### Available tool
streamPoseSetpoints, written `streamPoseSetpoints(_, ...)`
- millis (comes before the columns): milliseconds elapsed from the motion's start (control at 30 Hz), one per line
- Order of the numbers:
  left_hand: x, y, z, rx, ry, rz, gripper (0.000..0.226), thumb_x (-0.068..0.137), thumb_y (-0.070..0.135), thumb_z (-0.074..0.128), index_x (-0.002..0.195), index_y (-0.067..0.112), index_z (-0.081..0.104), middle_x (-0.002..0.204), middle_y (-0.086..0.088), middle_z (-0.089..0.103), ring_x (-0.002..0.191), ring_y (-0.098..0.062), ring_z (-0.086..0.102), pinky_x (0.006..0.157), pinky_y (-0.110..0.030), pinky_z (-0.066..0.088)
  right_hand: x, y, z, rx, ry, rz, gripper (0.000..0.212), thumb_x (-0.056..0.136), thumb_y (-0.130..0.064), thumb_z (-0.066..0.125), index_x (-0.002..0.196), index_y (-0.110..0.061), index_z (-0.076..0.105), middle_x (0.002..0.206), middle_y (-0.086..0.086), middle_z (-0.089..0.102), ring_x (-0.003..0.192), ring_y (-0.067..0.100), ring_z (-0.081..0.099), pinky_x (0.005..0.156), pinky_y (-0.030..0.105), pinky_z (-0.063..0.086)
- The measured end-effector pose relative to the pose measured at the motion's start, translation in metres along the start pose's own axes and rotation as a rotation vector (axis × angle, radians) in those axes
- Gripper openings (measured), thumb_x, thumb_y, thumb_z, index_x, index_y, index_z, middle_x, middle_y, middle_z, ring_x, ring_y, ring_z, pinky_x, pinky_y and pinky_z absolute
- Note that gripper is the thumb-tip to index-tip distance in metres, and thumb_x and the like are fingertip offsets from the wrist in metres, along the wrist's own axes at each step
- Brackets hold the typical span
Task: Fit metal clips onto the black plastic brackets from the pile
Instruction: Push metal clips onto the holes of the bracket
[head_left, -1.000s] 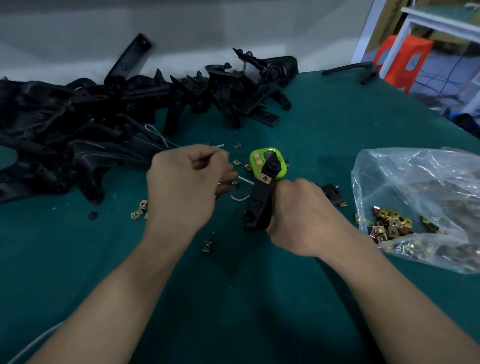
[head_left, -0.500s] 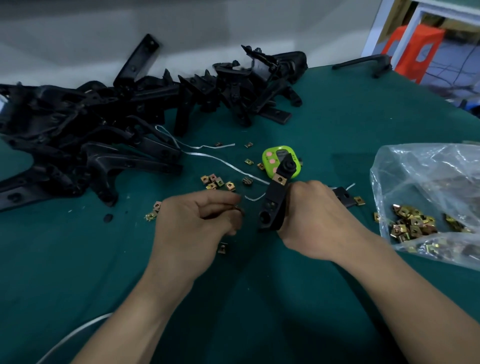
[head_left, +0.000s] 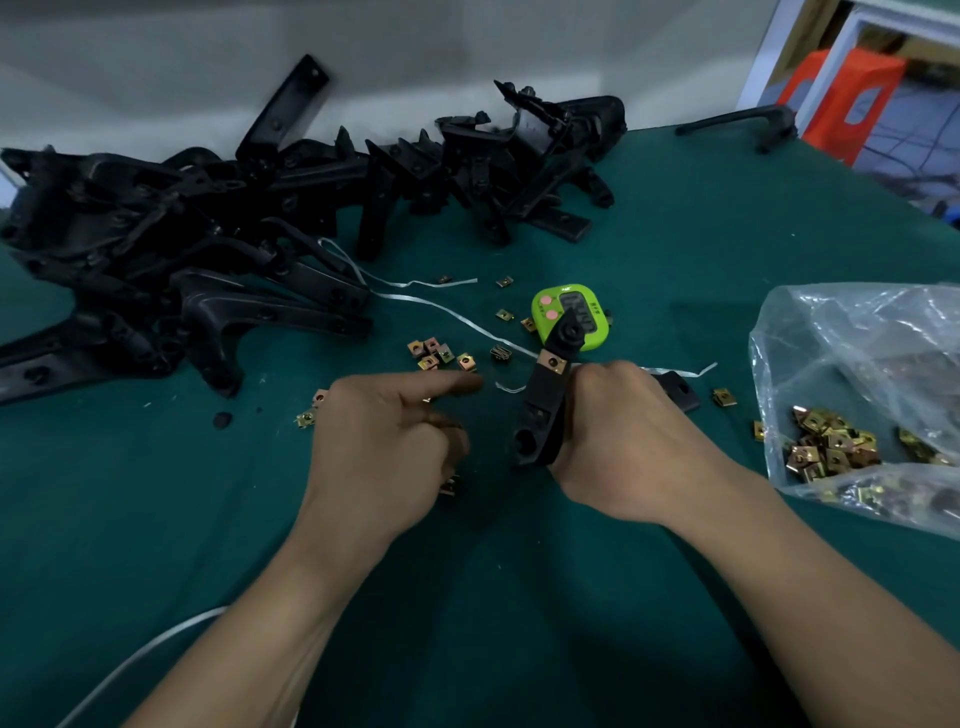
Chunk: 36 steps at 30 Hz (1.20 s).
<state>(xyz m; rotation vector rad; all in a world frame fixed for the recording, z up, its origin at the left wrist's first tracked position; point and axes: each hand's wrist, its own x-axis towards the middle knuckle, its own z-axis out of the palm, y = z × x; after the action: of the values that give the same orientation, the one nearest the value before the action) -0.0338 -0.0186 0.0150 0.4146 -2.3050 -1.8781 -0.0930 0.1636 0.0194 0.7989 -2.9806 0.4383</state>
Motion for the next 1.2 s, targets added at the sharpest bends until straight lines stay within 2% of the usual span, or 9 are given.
streamPoseSetpoints(100,0.000,-0.001,0.002,-0.073,-0.043,-0.049,0.043,0.077,-0.010,0.075,0.101,0.026,0.079,0.068,-0.003,0.075,0.050,-0.013,0.061,0.052,-0.021,0.052,0.000,0.002,-0.002,-0.022,-0.005,-0.005,0.020,0.067,-0.010,0.060,0.060,-0.016,0.042,0.053,-0.001,0.042,0.050,0.020,0.041,0.044,0.027,0.028)
streamPoseSetpoints(200,-0.003,0.001,0.000,-0.221,-0.158,-0.041,0.020,0.071,0.007,0.086,0.087,0.016,0.079,0.070,-0.013,0.075,0.057,-0.018,0.070,0.054,-0.022,0.056,0.002,0.007,-0.006,-0.088,-0.018,-0.049,0.006,0.066,-0.010,0.060,0.065,-0.014,0.055,0.061,0.001,0.052,0.068,0.026,0.049,0.060,0.028,0.040)
streamPoseSetpoints(300,-0.004,0.004,-0.004,-0.285,-0.223,-0.040,0.024,0.055,0.028,0.088,0.075,0.018,0.081,0.066,-0.012,0.073,0.056,-0.018,0.070,0.051,-0.021,0.055,0.006,0.012,-0.005,-0.218,-0.008,-0.109,0.007,0.067,-0.011,0.060,0.069,-0.018,0.058,0.066,-0.004,0.056,0.069,0.022,0.050,0.080,0.019,0.028)
streamPoseSetpoints(467,-0.005,0.004,-0.006,-0.294,-0.320,-0.029,0.025,0.068,0.024,0.081,0.091,0.013,0.083,0.076,-0.013,0.076,0.062,-0.016,0.071,0.058,-0.020,0.055,0.010,0.012,-0.002,-0.291,0.036,-0.133,0.019,0.057,-0.007,0.058,0.063,-0.022,0.047,0.065,-0.006,0.053,0.062,0.021,0.046,0.078,0.024,0.018)
streamPoseSetpoints(667,-0.004,0.002,-0.006,-0.238,-0.383,-0.004,0.022,0.082,0.012,0.070,0.101,0.013,0.081,0.088,-0.012,0.078,0.073,-0.014,0.070,0.066,-0.020,0.055,0.011,0.011,0.002,-0.314,0.039,-0.132,0.020,0.057,-0.009,0.059,0.063,-0.023,0.045,0.066,-0.008,0.053,0.063,0.021,0.047,0.081,0.029,0.024)
streamPoseSetpoints(833,-0.005,0.000,-0.005,-0.284,-0.310,-0.044,0.021,0.074,0.014,0.077,0.094,0.007,0.082,0.083,-0.016,0.077,0.071,-0.018,0.073,0.064,-0.021,0.057,0.010,0.012,0.002,-0.335,0.012,-0.117,0.014,0.062,-0.014,0.059,0.070,-0.023,0.052,0.072,-0.008,0.056,0.068,0.020,0.049,0.086,0.028,0.027)
streamPoseSetpoints(967,-0.006,0.002,-0.005,-0.333,-0.290,-0.047,0.027,0.062,0.019,0.084,0.089,0.013,0.083,0.083,-0.014,0.078,0.073,-0.016,0.072,0.066,-0.020,0.057,0.011,0.012,0.003,-0.339,0.009,-0.109,0.014,0.063,-0.014,0.060,0.071,-0.024,0.052,0.072,-0.008,0.056,0.069,0.018,0.049,0.086,0.028,0.027)
streamPoseSetpoints(1133,-0.007,0.004,-0.003,-0.425,-0.284,-0.082,0.029,0.062,0.026,0.083,0.088,0.013,0.083,0.080,-0.015,0.077,0.075,-0.016,0.075,0.065,-0.020,0.058,0.011,0.012,0.005,-0.367,0.018,-0.099,0.015,0.063,-0.015,0.060,0.070,-0.024,0.051,0.071,-0.009,0.055,0.068,0.018,0.050,0.086,0.029,0.027)
streamPoseSetpoints(1200,-0.008,0.005,-0.004,-0.413,-0.282,-0.070,0.027,0.062,0.021,0.088,0.087,0.013,0.084,0.080,-0.015,0.077,0.074,-0.016,0.074,0.066,-0.020,0.058,0.011,0.010,0.006,-0.370,0.023,-0.098,0.015,0.063,-0.014,0.060,0.069,-0.024,0.050,0.070,-0.009,0.055,0.067,0.018,0.050,0.085,0.029,0.027)
